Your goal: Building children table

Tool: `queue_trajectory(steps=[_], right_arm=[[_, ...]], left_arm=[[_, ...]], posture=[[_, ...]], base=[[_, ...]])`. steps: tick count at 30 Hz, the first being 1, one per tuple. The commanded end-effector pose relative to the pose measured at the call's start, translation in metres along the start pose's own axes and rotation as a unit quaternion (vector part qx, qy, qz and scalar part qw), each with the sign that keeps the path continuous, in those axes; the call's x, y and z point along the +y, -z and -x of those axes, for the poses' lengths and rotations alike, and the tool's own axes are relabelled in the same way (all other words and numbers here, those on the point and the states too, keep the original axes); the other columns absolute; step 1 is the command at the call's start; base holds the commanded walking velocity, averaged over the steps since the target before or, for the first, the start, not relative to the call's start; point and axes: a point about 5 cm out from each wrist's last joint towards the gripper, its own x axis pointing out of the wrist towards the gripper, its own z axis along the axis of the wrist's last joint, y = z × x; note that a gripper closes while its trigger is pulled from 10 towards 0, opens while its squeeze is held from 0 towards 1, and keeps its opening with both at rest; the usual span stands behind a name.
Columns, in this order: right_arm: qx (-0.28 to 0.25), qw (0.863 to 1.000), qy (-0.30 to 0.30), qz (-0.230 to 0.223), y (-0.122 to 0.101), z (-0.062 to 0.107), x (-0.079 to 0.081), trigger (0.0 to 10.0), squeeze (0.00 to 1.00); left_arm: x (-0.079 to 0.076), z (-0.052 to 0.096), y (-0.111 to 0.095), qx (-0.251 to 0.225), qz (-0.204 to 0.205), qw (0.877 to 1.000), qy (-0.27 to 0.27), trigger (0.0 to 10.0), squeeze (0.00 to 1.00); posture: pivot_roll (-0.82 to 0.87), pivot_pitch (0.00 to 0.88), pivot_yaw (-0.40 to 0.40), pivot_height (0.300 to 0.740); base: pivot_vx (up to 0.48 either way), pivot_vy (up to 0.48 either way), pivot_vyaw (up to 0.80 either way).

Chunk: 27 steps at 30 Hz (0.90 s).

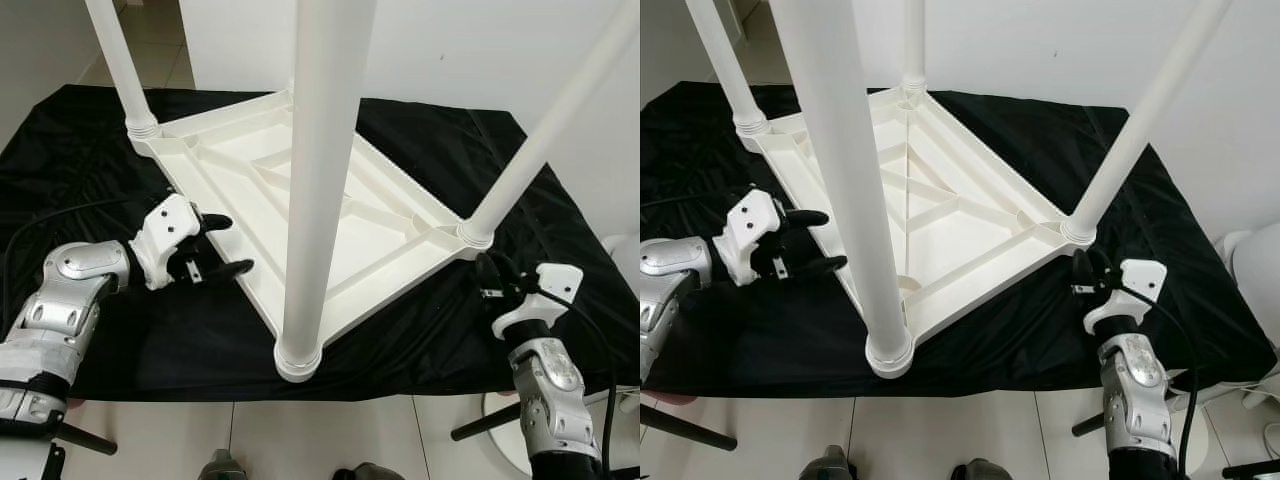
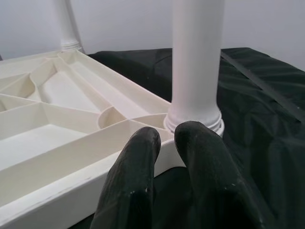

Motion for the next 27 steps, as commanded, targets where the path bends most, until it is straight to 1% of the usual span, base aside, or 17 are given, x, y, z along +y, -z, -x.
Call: queue_trajectory(steps=[1,2,3,4,5,6,7,8,9,10,11,13,15,17,20,23,27], right_arm=[[0.002,1.0,0.003,-0.008,0.001,0.004,0.002,10.0,0.0],[0.006,1.0,0.009,-0.004,0.001,0.01,-0.002,10.0,0.0],[0.007,1.0,0.012,-0.002,0.0,0.012,-0.004,10.0,0.0],[0.007,1.0,0.012,-0.002,0.0,0.012,-0.004,10.0,0.0],[0.007,1.0,0.015,0.0,0.0,0.013,-0.006,10.0,0.0],[0.007,1.0,0.015,0.0,0.0,0.013,-0.006,10.0,0.0],[0.008,1.0,0.016,0.003,-0.001,0.013,-0.009,10.0,0.0],[0.009,1.0,0.018,0.006,-0.002,0.014,-0.01,10.0,0.0],[0.009,1.0,0.018,0.006,-0.002,0.014,-0.01,10.0,0.0],[0.009,1.0,0.018,0.009,-0.003,0.014,-0.012,10.0,0.0],[0.009,1.0,0.018,0.009,-0.003,0.014,-0.012,10.0,0.0],[0.009,1.0,0.019,0.013,-0.006,0.013,-0.014,10.0,0.0],[0.009,1.0,0.019,0.013,-0.006,0.013,-0.014,10.0,0.0],[0.01,1.0,0.019,0.015,-0.007,0.013,-0.013,10.0,0.0],[0.011,1.0,0.019,0.016,-0.007,0.013,-0.013,10.0,0.0],[0.014,1.0,0.011,0.015,-0.005,0.014,-0.008,10.0,0.0],[0.02,1.0,0.001,0.01,-0.004,0.016,-0.003,10.0,0.0]], left_arm=[[-0.002,-0.003,0.0,0.004,-0.014,0.999,0.032,10.0,1.0],[-0.006,0.001,0.009,0.038,-0.056,0.994,0.083,10.0,1.0],[-0.008,0.003,0.012,0.047,-0.059,0.992,0.103,10.0,1.0],[-0.008,0.003,0.012,0.047,-0.059,0.992,0.103,10.0,1.0],[-0.009,0.005,0.014,0.049,-0.055,0.99,0.121,10.0,1.0],[-0.009,0.005,0.014,0.049,-0.055,0.99,0.121,10.0,1.0],[-0.01,0.006,0.015,0.049,-0.044,0.989,0.131,10.0,0.0],[-0.01,0.006,0.016,0.049,-0.043,0.988,0.142,10.0,0.0],[-0.01,0.006,0.016,0.049,-0.043,0.988,0.142,10.0,0.0],[-0.013,0.004,0.018,0.052,-0.048,0.984,0.161,10.0,0.0],[-0.013,0.004,0.018,0.052,-0.048,0.984,0.161,10.0,0.0],[-0.018,0.001,0.022,0.058,-0.054,0.979,0.19,10.0,0.0],[-0.018,0.001,0.022,0.058,-0.054,0.979,0.19,10.0,0.0],[-0.02,-0.005,0.024,0.057,-0.063,0.976,0.198,10.0,0.0],[-0.019,-0.007,0.025,0.056,-0.066,0.976,0.199,10.0,0.0],[-0.018,-0.016,0.022,0.046,-0.074,0.975,0.204,10.0,0.0],[-0.017,-0.02,0.022,0.049,-0.083,0.972,0.212,10.0,0.0]], posture=[[0.09,0.036,-0.027,0.74],[0.09,0.032,-0.024,0.74],[0.09,0.032,-0.024,0.74],[0.09,0.032,-0.024,0.74],[0.09,0.031,-0.022,0.74],[0.09,0.031,-0.022,0.74],[0.09,0.029,-0.022,0.74],[0.09,0.027,-0.022,0.74],[0.09,0.027,-0.022,0.74],[0.09,0.021,-0.021,0.74],[0.09,0.021,-0.021,0.74],[0.09,0.018,-0.019,0.74],[0.09,0.018,-0.019,0.74],[0.08,0.013,-0.019,0.74],[0.08,0.013,-0.019,0.74],[0.07,0.008,-0.016,0.74],[0.07,0.009,-0.014,0.74]], base=[[0.0,0.0,0.0],[0.0,0.0,0.0],[0.0,0.0,0.0],[0.0,0.0,0.0],[0.0,0.0,0.0],[0.0,0.0,0.0],[0.0,0.0,0.0],[0.0,0.0,0.0],[0.0,0.0,0.0],[0.0,0.0,0.0],[0.0,0.0,0.0],[0.0,0.0,0.0],[0.0,0.0,0.0],[0.0,0.0,0.0],[0.0,0.0,0.0],[0.0,0.0,0.0],[0.0,0.0,0.0]])
